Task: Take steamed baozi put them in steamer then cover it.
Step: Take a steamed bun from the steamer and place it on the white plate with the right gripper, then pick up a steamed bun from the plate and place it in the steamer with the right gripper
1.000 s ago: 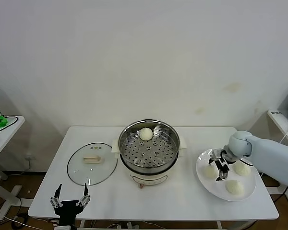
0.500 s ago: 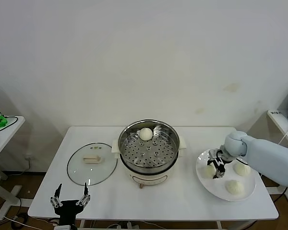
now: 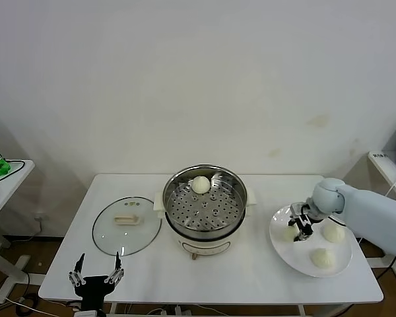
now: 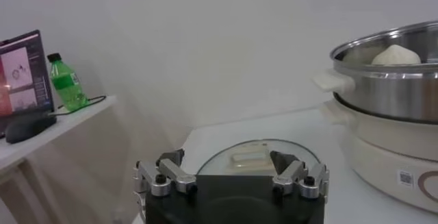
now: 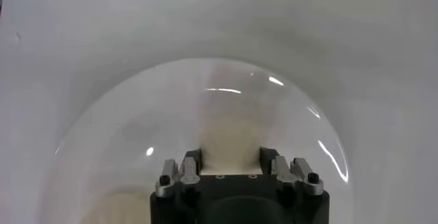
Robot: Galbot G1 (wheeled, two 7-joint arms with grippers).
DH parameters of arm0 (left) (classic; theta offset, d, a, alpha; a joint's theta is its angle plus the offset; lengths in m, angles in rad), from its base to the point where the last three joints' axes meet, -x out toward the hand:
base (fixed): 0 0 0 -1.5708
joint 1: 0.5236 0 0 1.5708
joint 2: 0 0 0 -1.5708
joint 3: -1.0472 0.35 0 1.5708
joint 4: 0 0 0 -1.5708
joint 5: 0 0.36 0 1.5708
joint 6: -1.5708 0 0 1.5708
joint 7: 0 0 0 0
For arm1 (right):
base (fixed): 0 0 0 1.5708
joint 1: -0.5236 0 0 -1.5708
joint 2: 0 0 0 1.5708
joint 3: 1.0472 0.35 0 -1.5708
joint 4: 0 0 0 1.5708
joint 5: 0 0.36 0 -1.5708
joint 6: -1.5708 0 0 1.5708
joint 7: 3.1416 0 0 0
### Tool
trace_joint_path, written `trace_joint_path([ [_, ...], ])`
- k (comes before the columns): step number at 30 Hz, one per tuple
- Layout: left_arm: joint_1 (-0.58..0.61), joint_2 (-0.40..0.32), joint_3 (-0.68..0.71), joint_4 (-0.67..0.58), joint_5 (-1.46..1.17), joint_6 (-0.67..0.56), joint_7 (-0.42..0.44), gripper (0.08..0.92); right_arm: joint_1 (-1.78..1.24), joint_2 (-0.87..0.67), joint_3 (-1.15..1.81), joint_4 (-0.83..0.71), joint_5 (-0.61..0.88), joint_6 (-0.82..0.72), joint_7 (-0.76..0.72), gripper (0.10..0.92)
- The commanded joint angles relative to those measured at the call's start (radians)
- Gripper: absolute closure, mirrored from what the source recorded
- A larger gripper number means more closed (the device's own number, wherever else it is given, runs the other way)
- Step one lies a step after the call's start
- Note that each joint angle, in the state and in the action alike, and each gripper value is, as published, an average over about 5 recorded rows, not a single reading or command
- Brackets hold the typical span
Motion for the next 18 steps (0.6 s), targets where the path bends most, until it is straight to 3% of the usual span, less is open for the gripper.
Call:
trace_joint_path([
  [1, 0.0, 0.002, 0.001, 0.002, -0.001, 0.001, 0.0, 0.177, 0.087, -0.02, -0.014, 0.025, 0.027, 0.0, -0.001, 0.5],
  [9, -0.019, 0.012, 0.018, 0.004, -0.002, 0.008, 0.002, 0.177, 0.488, 0.011, -0.227, 0.093, 0.163, -0.029, -0.003, 0.499],
  [18, -0.057, 0.03, 0.028, 0.012, -0.014, 0.012, 0.002, 0.177, 0.754, 0.168, -0.377, 0.209, 0.379, -0.111, 0.025, 0.494],
])
